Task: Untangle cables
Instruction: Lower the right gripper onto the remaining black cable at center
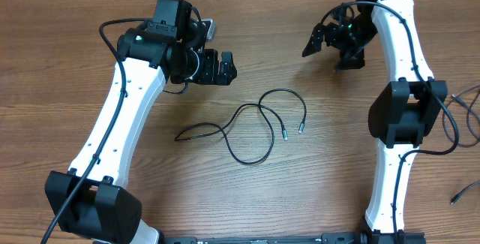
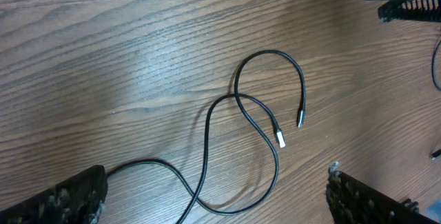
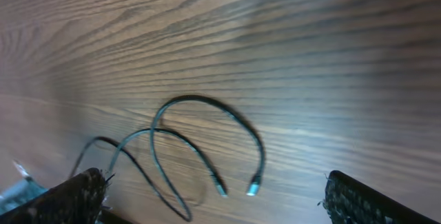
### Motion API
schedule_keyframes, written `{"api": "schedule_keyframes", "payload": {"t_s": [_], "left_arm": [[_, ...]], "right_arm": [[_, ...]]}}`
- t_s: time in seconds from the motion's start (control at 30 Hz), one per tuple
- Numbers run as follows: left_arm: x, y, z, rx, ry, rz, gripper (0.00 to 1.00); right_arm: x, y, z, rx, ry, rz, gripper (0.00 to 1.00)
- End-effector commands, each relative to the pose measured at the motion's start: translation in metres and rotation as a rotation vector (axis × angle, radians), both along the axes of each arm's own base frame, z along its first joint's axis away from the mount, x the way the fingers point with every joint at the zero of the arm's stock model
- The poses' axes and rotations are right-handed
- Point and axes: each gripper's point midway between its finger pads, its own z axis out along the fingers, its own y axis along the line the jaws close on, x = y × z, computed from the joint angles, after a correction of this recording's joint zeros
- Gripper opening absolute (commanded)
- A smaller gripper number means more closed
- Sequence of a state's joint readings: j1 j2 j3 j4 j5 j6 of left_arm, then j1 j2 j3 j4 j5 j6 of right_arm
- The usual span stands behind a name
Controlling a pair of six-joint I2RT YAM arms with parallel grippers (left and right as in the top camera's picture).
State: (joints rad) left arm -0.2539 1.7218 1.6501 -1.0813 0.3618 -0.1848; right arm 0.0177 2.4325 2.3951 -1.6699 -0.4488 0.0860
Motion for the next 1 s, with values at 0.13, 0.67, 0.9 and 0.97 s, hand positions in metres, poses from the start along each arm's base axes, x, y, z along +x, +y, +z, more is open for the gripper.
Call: {"api": "schedule_keyframes", "payload": {"t_s": [0.13,0.67,0.9,0.97], "left_arm": [[0.003,-0.001,0.001,0.006,-0.009,-0.004,1.00],[0.003,-0.001,0.001,0.006,-0.009,-0.004,1.00],[0.003,-0.001,0.001,0.006,-0.008,-0.004,1.00],[0.003,-0.001,0.001,0.006,-0.009,-0.004,1.00]], "right_arm": [[-0.005,0.031,0.003,0.014,0.100,-0.145,1.00],[-0.016,0.073,-0.011,-0.195,0.122,-0.209,1.00],[-0.024,0.096,-0.012,-0.214,0.137,-0.227,1.00],[-0.026,0.100,-0.012,-0.220,0.141,-0.232,1.00]]}}
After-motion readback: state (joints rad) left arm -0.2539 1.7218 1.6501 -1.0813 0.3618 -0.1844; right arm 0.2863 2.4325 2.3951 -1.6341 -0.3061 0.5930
